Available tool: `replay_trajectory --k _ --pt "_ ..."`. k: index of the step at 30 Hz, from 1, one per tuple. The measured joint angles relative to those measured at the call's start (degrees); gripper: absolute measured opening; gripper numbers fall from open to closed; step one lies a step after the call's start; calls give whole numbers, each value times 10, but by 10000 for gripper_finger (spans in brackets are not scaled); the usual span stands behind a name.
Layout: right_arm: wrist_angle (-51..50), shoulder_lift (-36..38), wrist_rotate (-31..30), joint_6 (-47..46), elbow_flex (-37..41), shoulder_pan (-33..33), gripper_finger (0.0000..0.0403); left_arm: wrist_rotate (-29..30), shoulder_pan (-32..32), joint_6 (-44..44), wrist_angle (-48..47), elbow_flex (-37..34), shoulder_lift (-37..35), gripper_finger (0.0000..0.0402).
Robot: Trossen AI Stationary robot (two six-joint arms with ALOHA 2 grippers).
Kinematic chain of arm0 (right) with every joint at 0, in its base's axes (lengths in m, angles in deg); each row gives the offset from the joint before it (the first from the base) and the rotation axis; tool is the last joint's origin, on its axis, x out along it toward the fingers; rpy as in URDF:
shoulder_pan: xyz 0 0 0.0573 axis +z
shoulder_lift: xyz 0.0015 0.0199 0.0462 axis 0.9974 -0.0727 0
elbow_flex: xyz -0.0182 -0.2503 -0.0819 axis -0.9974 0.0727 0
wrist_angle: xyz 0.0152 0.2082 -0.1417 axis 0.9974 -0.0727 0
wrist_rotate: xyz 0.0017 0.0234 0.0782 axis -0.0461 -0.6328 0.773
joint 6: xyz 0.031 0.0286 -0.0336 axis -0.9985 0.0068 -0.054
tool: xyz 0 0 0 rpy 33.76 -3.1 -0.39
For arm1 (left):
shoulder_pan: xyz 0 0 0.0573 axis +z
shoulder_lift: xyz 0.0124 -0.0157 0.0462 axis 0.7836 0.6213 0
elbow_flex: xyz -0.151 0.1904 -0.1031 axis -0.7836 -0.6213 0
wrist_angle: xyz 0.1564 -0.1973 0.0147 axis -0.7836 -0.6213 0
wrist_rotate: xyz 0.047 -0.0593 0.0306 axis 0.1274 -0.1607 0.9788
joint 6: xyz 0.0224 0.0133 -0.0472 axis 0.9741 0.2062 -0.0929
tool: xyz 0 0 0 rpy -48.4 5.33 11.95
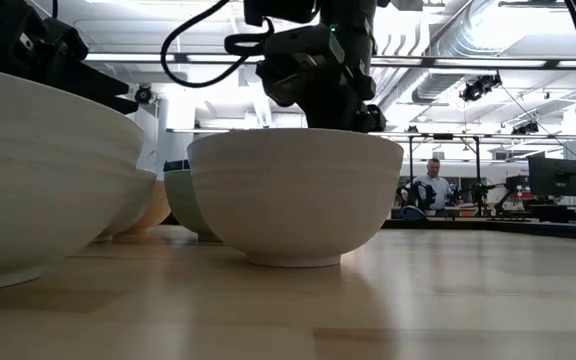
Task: Nest bowls inside each other
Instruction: Stack the white bowl on the green bowl
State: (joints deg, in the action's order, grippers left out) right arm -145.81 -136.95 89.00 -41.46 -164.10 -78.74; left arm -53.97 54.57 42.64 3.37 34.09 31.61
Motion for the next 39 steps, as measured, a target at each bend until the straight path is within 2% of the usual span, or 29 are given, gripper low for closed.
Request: replay_trajectory --k 7,16,30,39 --pt "0 0 -9 0 0 0 83 0 0 0 0 0 0 156" --pt "0 0 -8 4 0 0 6 0 0 0 0 0 0 156" --pt "0 1 12 -5 0 -3 1 0 0 0 0 0 0 156" --pt "-5 31 13 -15 -1 -13 0 0 0 0 0 0 0 156"
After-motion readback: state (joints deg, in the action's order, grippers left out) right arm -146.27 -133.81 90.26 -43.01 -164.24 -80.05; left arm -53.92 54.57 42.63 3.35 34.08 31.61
